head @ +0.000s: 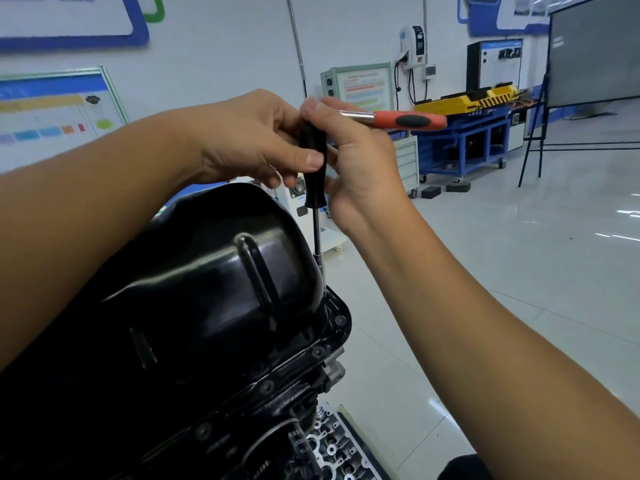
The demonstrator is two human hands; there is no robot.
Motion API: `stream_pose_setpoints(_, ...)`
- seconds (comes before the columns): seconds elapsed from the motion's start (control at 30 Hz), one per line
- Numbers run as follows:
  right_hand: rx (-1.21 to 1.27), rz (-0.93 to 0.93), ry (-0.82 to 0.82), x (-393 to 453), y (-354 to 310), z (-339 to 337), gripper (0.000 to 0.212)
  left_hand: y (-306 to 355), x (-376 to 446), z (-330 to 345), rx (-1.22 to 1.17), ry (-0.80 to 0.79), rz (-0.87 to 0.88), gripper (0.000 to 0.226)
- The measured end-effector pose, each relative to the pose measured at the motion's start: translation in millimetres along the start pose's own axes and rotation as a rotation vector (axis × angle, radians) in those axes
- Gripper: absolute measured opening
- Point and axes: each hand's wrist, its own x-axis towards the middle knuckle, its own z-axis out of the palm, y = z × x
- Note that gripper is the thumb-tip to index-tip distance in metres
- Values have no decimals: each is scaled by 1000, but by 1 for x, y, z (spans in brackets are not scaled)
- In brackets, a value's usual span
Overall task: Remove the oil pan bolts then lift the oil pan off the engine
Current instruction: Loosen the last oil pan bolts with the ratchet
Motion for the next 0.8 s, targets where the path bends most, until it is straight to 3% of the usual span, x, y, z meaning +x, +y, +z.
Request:
stream_pose_setpoints(0.17, -270, -275, -7, -2, 3, 6, 26, 5, 3, 9, 77, 136, 51, 22)
stream_pose_setpoints(0.4, -255, -232, -99, -4, -1, -5, 22, 4, 2, 8, 47, 67, -7, 27)
stream_pose_setpoints(0.53, -433, -284, -77, -14, 7, -22, 25, 9, 0, 11, 61, 82, -4, 16)
stream_pose_setpoints(0.67, -549, -162, -19, -27, 21, -61, 7, 8, 0, 9, 71, 197, -18, 31)
stream_pose_setpoints(0.8, -807, 127, -104, -46, 46, -104, 26, 7, 3, 9, 112, 213, -32, 19)
